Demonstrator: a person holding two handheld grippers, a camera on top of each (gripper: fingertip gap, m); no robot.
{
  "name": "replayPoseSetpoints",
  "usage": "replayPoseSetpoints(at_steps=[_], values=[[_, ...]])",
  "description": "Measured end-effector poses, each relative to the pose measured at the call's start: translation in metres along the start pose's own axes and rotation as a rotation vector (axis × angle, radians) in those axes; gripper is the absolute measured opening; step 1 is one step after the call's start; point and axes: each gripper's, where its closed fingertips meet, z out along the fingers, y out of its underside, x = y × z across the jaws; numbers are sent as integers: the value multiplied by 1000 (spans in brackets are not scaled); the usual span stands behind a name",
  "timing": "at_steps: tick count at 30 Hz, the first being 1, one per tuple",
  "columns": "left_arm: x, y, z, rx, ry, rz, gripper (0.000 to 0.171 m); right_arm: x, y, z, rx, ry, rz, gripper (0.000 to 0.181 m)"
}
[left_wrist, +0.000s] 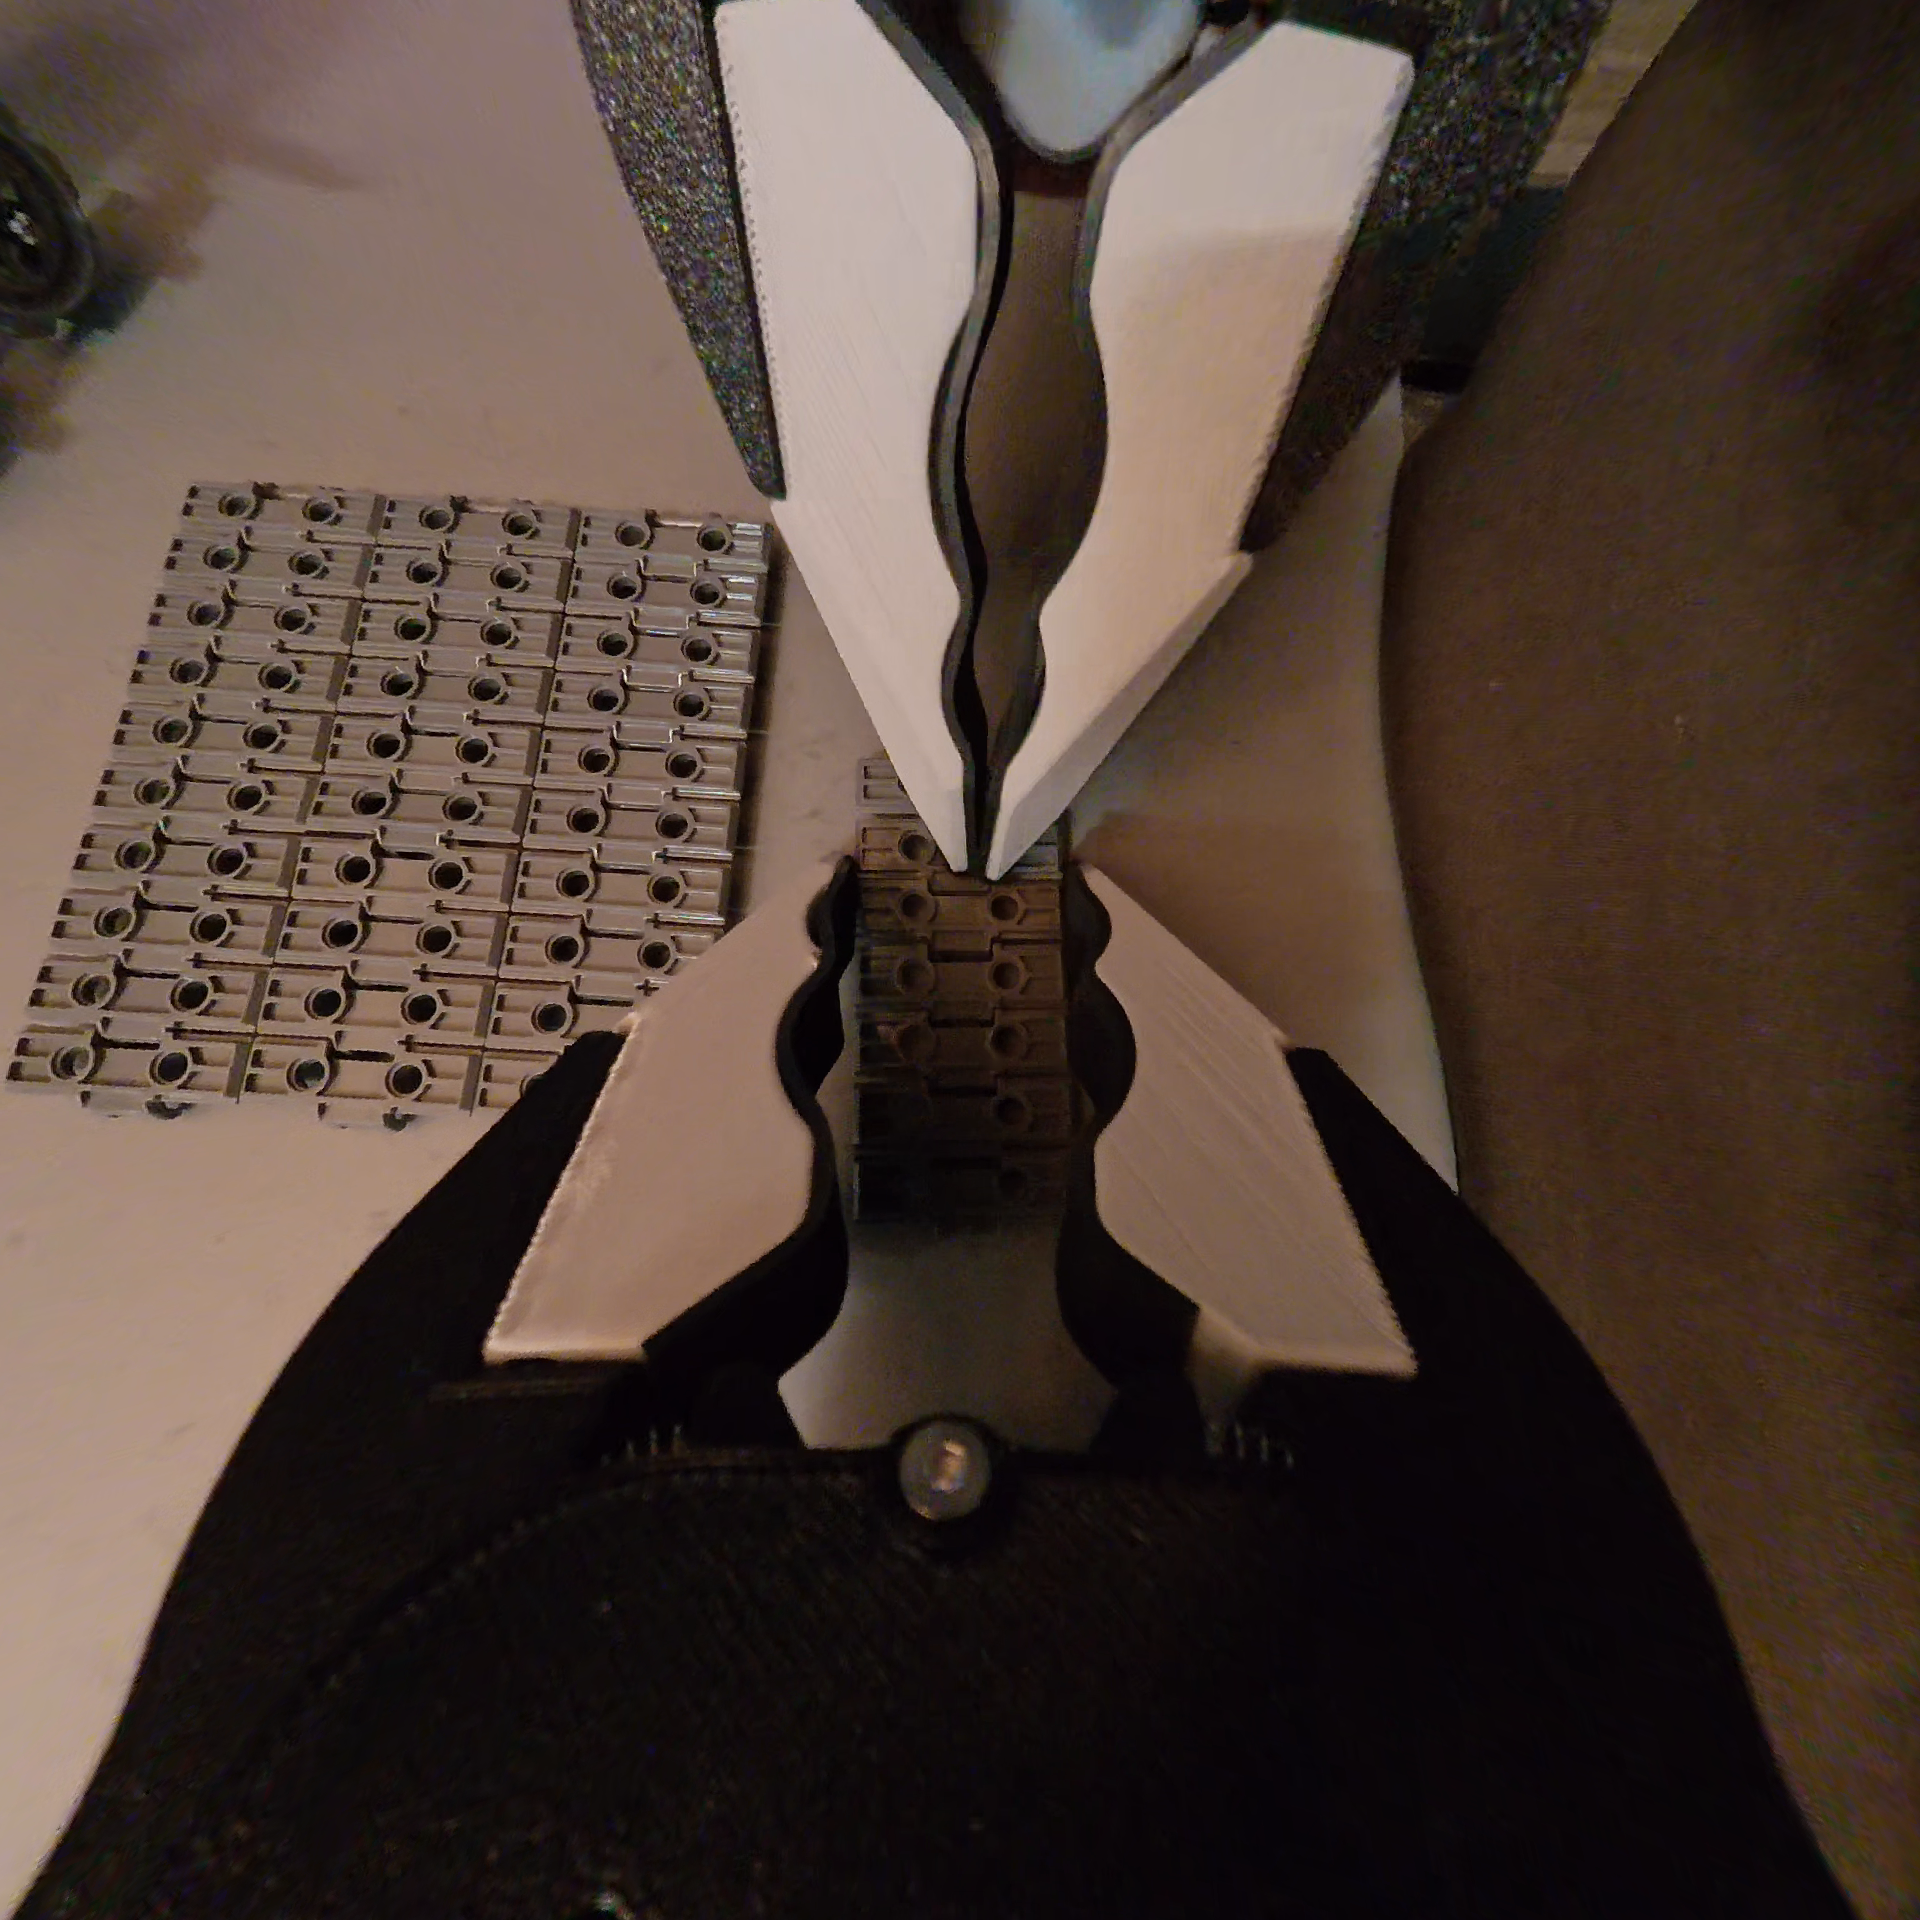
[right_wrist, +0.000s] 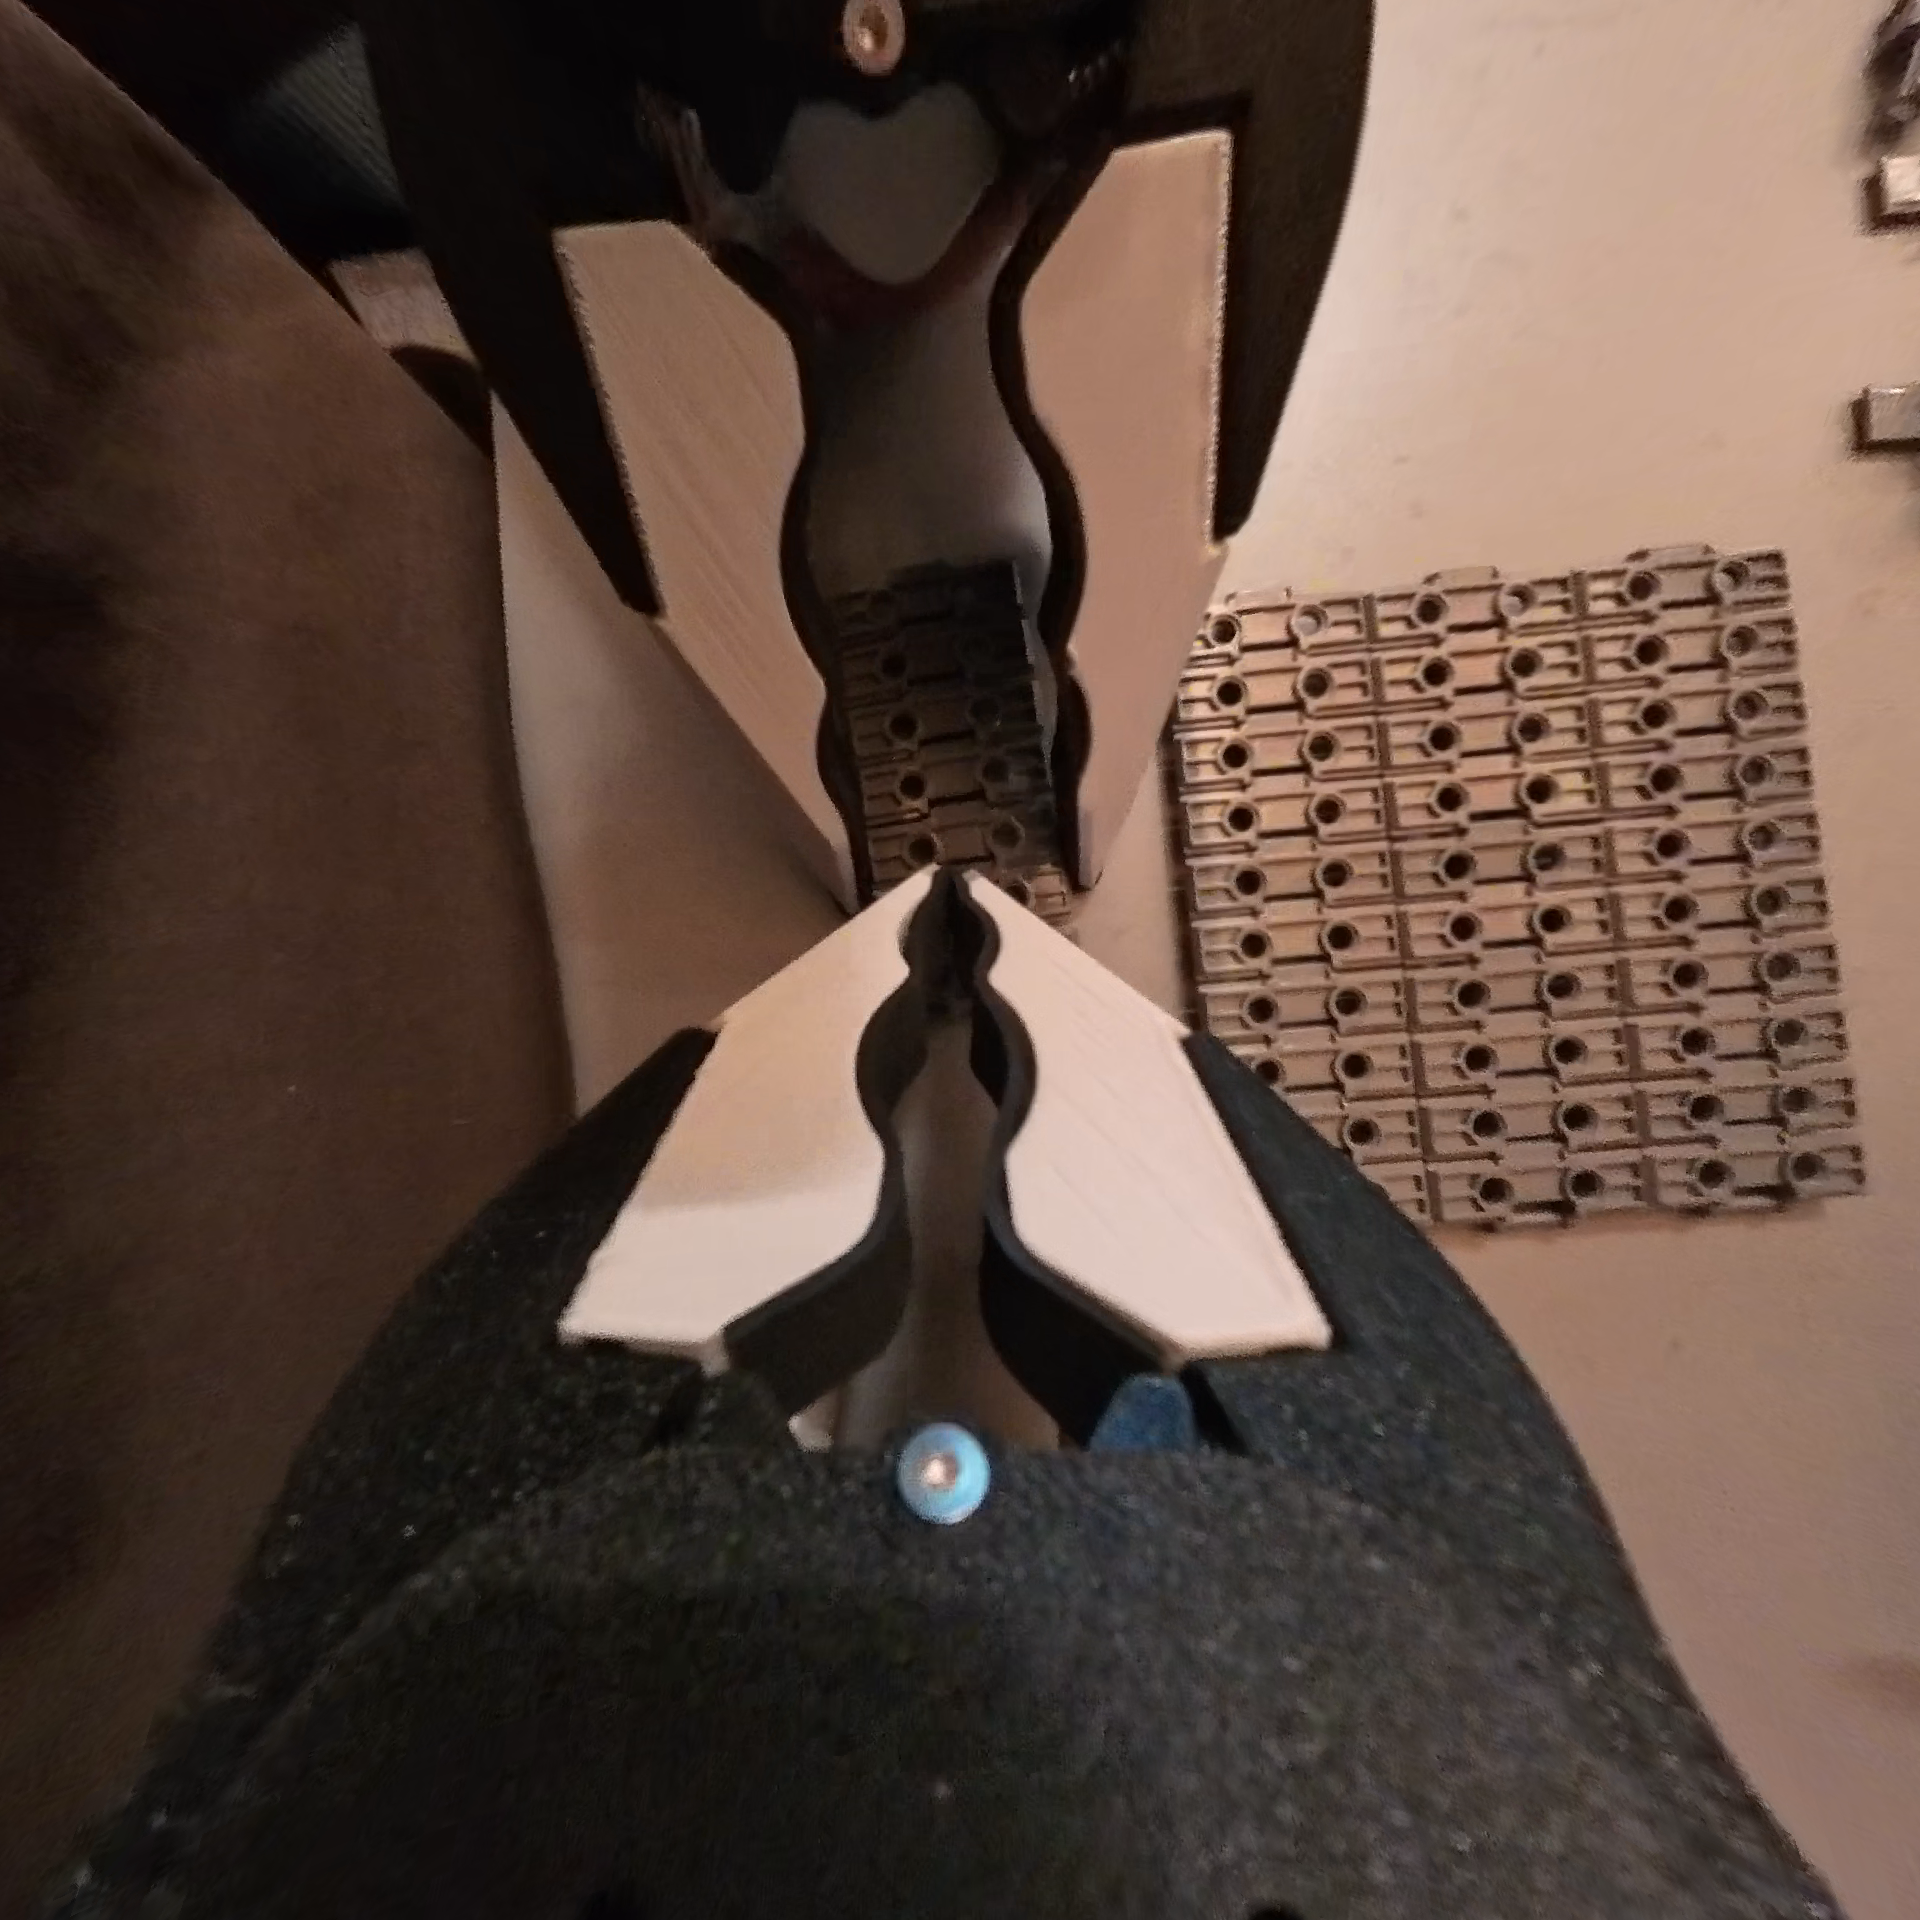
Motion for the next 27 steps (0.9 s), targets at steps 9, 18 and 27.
replayPoseSetpoints(at_steps=[9, 18, 27], values=[[-3, 0, 0, -2, -45, 21, 45, 8, -1, -2, 14, 72, -38, 0], [-10, 5, -11, -27, -80, -10, 54, 23, 7, -22, 171, 321, -31, 0], [3, 7, -10, -63, -78, 22, 38, 8, 16, -18, 249, 156, 157, 3]])
